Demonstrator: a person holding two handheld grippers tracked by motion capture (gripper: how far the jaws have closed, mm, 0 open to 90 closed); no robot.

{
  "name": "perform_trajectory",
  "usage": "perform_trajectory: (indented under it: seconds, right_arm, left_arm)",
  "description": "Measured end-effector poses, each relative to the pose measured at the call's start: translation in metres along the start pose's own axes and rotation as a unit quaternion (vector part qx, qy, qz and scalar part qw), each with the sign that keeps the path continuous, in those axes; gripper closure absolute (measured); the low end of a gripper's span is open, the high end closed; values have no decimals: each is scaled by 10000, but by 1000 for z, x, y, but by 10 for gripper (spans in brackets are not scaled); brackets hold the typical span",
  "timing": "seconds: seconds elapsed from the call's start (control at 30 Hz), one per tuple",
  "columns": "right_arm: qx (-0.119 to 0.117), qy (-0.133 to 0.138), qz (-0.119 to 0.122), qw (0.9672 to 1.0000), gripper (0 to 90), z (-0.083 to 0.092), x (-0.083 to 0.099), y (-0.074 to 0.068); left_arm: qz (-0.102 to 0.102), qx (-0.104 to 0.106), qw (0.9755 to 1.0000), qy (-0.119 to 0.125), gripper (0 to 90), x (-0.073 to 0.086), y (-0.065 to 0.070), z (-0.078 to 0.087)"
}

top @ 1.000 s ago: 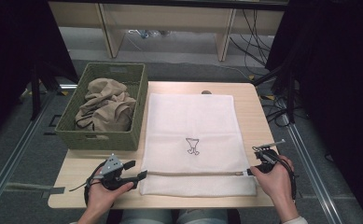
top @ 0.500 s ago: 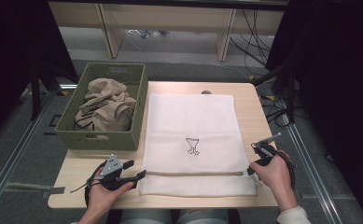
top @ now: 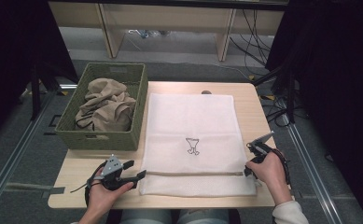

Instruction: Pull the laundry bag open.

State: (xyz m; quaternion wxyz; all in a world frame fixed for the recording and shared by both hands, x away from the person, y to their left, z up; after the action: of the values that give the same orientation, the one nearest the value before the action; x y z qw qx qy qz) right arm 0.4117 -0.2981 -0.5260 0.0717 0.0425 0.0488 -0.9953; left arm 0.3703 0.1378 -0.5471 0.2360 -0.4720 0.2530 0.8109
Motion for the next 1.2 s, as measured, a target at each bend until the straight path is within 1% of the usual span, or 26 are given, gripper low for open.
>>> perform_trajectory:
  seconds: [0.03,0.07,0.13,0.17,0.2,0.23,0.27,0.3,0.33,0.37,0.4,0.43,0.47,0.53,0.57,0.67,0.7,0.83,0.87,0.93,0.97,1.03,1.07,1.1,1.13,1.2]
  right_arm:
    - [1,-93,-46,9999,629,-1,-1,-2]
    - [26,93,-115,9999,631,-4,-3,-4]
    - [85,-36,-138,9999,632,-3,-2,-4]
    - [40,-144,35,9999,635,-1,-1,-3]
    - [40,-144,35,9999,635,-1,-1,-3]
    - [68,33,214,9997,638,-4,-4,-1]
    - [68,33,214,9997,638,-4,-4,-1]
    - [-2,-127,-153,9998,642,-3,-3,-5]
    - [-2,-127,-153,9998,642,-3,-3,-5]
    - [57,-9,-302,9995,643,-5,-4,-7]
    - [84,47,-98,9999,644,-7,-4,-3]
    - [58,-170,-244,9995,643,-4,-3,-5]
    - [17,-69,-141,9999,643,-5,-4,-4]
    - [1,-102,-157,9998,632,-4,-4,-6]
    - [3,-150,-31,9999,629,-3,-3,-4]
    - [-8,-163,-172,9997,639,-3,-3,-5]
    - [4,-89,-30,10000,690,-4,-4,-4]
    - [-145,-225,-107,9996,782,-2,-3,-8]
    - [-69,14,-63,10000,792,-6,-5,-8]
    - [-56,-190,-74,9998,817,-3,-3,-11]
    - [-29,91,134,9999,822,-6,-6,-9]
    - [15,-41,235,9997,829,-5,-4,-8]
    - [49,-158,-222,9996,834,-3,-2,-15]
    - [-6,-2,-240,9997,835,-5,-3,-15]
    - [-6,-2,-240,9997,835,-5,-3,-15]
    - [-73,-147,-138,9998,836,-2,-3,-11]
  left_arm:
    - [22,25,10000,12,326,0,0,0]
    - [-36,2,10000,-20,328,0,0,0]
    - [-63,28,10000,-24,330,0,-1,0]
    - [17,16,10000,9,330,0,0,0]
    - [17,16,10000,9,330,0,0,0]
    - [-1,-3,10000,-16,331,0,-1,0]
    - [-1,-3,10000,-16,332,0,-1,0]
    - [23,15,10000,22,332,0,0,0]
    - [23,15,10000,22,332,0,0,0]
    - [41,21,10000,39,332,0,1,-1]
    - [19,13,10000,18,332,0,0,0]
    - [9,7,10000,13,332,0,0,0]
    - [9,7,10000,13,332,0,0,0]
    - [-3,6,10000,5,332,0,0,0]
    - [15,13,10000,17,332,0,0,0]
    - [-4,7,10000,13,332,0,0,0]
    - [32,6,10000,21,332,0,0,0]
    - [32,-2,10000,20,332,0,0,0]
    - [33,-2,10000,22,333,0,0,0]
    - [46,4,10000,50,334,-1,0,-1]
    - [24,17,10000,49,334,-1,0,-1]
    - [-81,7,10000,31,336,-2,-1,0]
    - [23,24,9999,96,338,-4,1,0]
    - [23,24,9999,96,342,-4,1,0]
    - [-90,8,9999,65,342,-5,1,1]
    - [-62,59,9999,134,350,-9,4,1]
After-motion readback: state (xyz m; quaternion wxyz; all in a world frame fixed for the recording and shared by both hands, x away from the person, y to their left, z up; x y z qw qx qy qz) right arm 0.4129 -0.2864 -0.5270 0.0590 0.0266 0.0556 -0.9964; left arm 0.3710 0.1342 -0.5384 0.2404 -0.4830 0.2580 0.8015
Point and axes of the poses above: each handheld gripper's, and its own axes: z roughly backward along the jaws, x roughly out of its underside, y roughly to its right, the point moved 6 cm from there along -z, roughly forward along the jaws, and after that the axes turned 1 degree about y, right-handed, at the moved point
